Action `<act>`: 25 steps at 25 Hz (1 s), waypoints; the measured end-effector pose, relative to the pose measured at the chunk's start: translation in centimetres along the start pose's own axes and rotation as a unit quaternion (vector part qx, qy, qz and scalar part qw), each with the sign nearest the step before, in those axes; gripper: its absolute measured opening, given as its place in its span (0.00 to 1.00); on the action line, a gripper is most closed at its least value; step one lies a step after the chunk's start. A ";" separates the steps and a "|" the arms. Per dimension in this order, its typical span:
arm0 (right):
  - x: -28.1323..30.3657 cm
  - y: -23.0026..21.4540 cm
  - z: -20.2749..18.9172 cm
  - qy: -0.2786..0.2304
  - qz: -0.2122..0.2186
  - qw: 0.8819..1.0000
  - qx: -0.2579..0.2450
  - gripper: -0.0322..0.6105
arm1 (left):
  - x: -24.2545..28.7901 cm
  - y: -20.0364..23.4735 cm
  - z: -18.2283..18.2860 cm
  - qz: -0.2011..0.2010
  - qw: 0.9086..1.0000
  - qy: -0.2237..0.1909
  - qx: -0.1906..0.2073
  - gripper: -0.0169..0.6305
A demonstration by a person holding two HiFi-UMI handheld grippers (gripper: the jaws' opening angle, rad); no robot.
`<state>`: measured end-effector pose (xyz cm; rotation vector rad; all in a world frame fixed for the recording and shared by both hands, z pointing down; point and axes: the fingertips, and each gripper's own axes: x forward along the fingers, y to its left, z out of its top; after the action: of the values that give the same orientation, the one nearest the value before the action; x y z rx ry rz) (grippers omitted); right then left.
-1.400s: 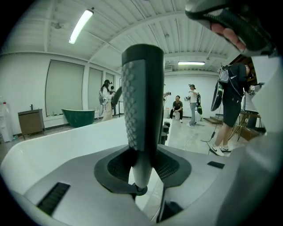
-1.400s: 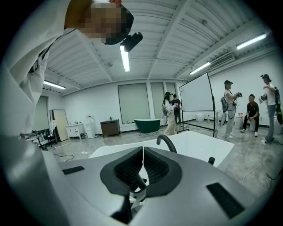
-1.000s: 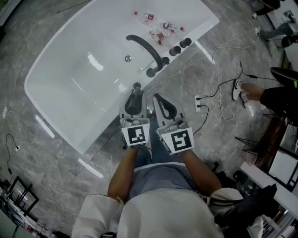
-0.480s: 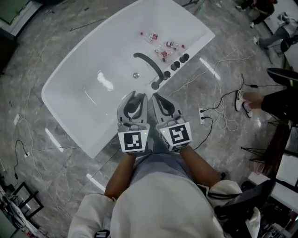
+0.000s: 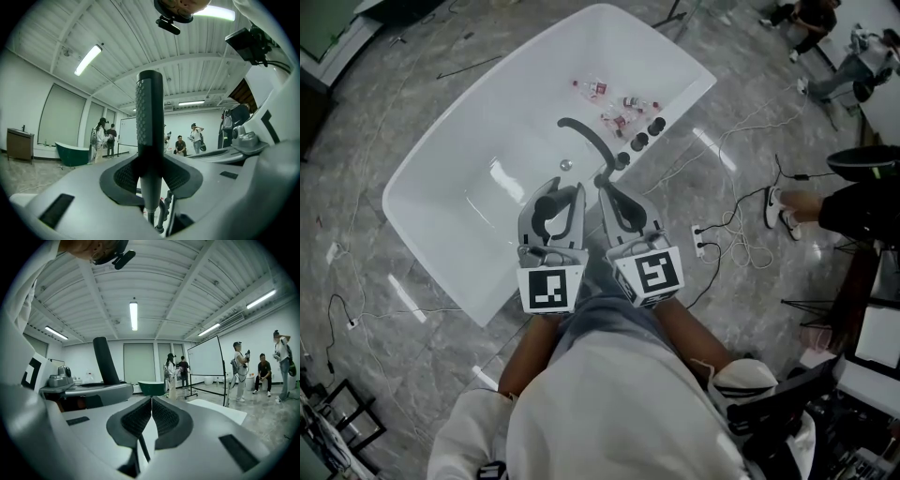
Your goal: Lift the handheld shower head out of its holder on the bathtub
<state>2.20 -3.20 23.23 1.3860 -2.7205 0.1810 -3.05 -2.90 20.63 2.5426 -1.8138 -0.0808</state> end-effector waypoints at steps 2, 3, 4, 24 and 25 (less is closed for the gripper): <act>0.0 -0.1 0.2 0.000 0.002 1.000 0.001 0.08 | 0.0 -0.1 -0.2 -0.002 1.000 0.003 -0.002 0.24; -0.1 -0.1 0.3 0.000 0.003 1.000 0.001 0.08 | 0.0 -0.1 -0.2 -0.002 1.000 0.004 -0.002 0.24; -0.3 0.0 0.5 -0.001 0.003 1.000 0.000 0.08 | -0.2 -0.2 -0.1 -0.002 1.000 0.004 -0.001 0.24; -0.9 1.0 0.7 -0.005 0.004 1.000 -0.007 0.08 | -1.3 -0.2 -0.6 0.000 1.000 0.013 -0.012 0.24; -0.9 1.0 0.6 -0.005 0.003 1.000 -0.007 0.07 | -1.2 -0.1 -0.6 -0.001 1.000 0.013 -0.011 0.24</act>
<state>1.90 -1.99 22.41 1.3792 -2.7297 0.1565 -3.28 -1.72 21.26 2.5184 -1.7922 -0.0680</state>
